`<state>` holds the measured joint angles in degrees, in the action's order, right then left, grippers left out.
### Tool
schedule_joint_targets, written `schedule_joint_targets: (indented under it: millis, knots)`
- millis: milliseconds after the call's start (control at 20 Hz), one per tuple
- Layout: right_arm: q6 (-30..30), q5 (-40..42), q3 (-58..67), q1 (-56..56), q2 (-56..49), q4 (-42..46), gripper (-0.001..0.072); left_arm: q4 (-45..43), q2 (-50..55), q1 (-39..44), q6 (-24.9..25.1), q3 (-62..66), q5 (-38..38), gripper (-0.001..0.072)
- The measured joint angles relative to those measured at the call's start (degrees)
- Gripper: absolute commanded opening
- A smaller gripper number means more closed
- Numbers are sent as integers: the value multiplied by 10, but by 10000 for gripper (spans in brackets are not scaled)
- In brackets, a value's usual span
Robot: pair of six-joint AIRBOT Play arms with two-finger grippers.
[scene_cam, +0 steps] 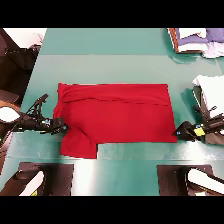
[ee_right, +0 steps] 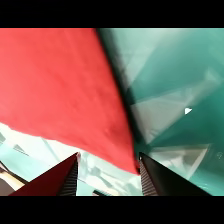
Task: Fold the shirts.
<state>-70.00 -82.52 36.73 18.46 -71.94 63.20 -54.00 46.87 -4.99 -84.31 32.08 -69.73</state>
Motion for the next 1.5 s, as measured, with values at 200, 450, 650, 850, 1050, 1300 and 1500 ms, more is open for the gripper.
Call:
schedule_joint_targets:
  millis: [200,450,650,850,1050,1300,1500]
  knots:
    - [-6,3,-4,-40,-2,23,41,1,0,0,4,0,-5,25]
    - [-10,-15,-4,-59,14,36,14,0,0,0,11,0,-44,23]
    - [-10,-55,-4,-63,100,67,14,-6,-35,0,10,0,-90,23]
    - [-21,-99,6,-63,209,110,14,-7,-125,0,-32,0,-152,24]
    - [-45,-111,62,-65,264,122,13,8,-173,0,-59,7,-173,24]
    - [-57,-90,161,-85,191,127,13,15,-111,0,-40,47,-79,25]
    - [-59,-53,239,-123,72,127,13,17,9,0,-9,96,5,25]
